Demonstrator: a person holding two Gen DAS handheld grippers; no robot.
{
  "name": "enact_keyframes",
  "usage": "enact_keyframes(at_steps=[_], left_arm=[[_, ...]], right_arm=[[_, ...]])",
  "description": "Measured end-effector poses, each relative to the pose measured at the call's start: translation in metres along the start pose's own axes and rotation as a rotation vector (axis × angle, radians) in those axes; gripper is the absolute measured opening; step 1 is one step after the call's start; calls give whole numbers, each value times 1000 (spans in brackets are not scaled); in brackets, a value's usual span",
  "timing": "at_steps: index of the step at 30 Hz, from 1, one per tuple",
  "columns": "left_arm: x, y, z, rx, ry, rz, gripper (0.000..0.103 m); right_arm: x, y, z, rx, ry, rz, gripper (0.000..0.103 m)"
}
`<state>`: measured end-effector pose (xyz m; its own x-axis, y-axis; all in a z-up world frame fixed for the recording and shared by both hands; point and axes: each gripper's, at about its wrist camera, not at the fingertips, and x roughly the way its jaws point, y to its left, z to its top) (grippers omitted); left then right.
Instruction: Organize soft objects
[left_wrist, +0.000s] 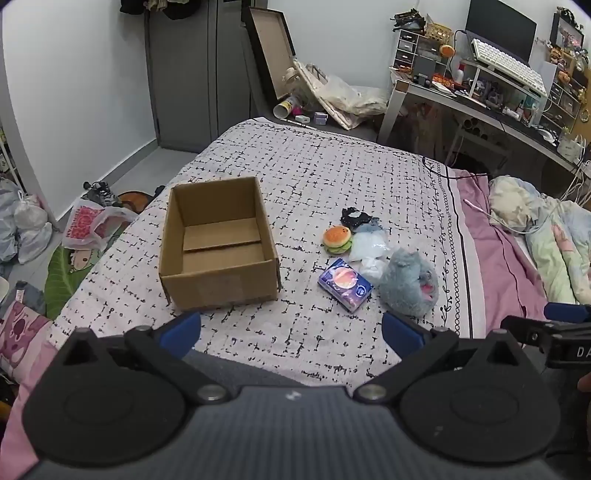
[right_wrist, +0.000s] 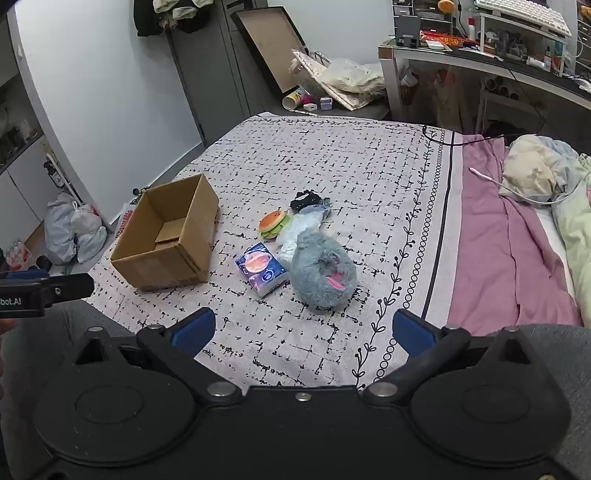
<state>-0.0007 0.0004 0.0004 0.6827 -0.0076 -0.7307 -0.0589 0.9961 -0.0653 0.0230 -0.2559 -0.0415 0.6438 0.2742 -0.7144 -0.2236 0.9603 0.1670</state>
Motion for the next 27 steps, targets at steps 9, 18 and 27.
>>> enact_keyframes(at_steps=[9,18,27], left_arm=[[-7,-2,5,6,-21,-1,103],[-8,-4,3,13,-27,-3,103],[-12,-6,3,17,-38,-7,103]], right_arm=[[-2,1,0,0,-4,1,103],[-5,1,3,-18,-23,-5,103],[-12,7,6,-35,-44,-1,103]])
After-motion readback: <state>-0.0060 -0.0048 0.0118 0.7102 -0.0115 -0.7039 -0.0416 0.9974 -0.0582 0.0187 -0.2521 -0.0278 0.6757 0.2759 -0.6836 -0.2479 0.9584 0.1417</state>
